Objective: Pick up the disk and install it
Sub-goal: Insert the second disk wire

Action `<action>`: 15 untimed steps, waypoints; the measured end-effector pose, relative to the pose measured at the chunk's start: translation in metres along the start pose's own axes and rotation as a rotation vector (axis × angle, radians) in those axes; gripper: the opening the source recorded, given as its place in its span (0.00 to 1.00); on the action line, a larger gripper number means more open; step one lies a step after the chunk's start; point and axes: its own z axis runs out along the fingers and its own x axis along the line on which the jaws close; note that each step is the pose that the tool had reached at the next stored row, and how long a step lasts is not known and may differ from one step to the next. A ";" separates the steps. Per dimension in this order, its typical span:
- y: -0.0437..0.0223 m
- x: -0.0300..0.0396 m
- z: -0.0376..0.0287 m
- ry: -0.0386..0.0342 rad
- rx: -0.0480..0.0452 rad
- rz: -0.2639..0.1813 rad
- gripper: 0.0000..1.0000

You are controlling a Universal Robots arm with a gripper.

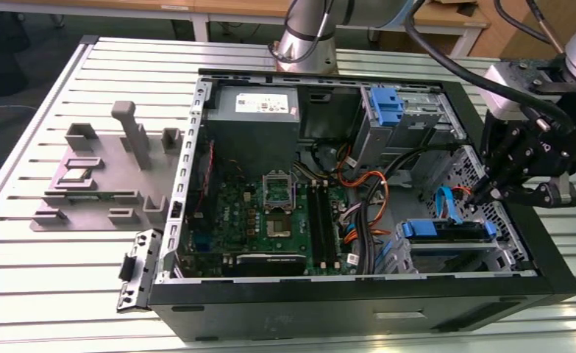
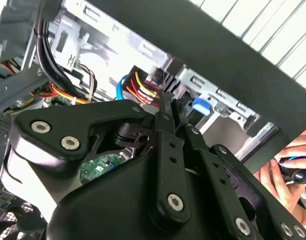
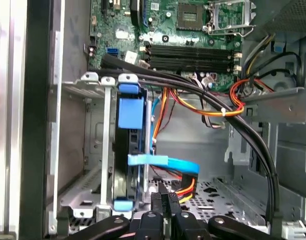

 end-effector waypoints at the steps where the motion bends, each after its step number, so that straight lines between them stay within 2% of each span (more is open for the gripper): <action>1: 0.0017 0.0017 0.0000 -0.0001 0.0009 0.000 0.16; 5: 0.0058 0.0103 0.0000 0.0001 0.0020 -0.001 0.16; 10: 0.0061 0.0163 0.0023 -0.0001 0.0021 -0.001 0.16; 15: 0.0062 0.0179 0.0035 0.0000 0.0021 -0.001 0.16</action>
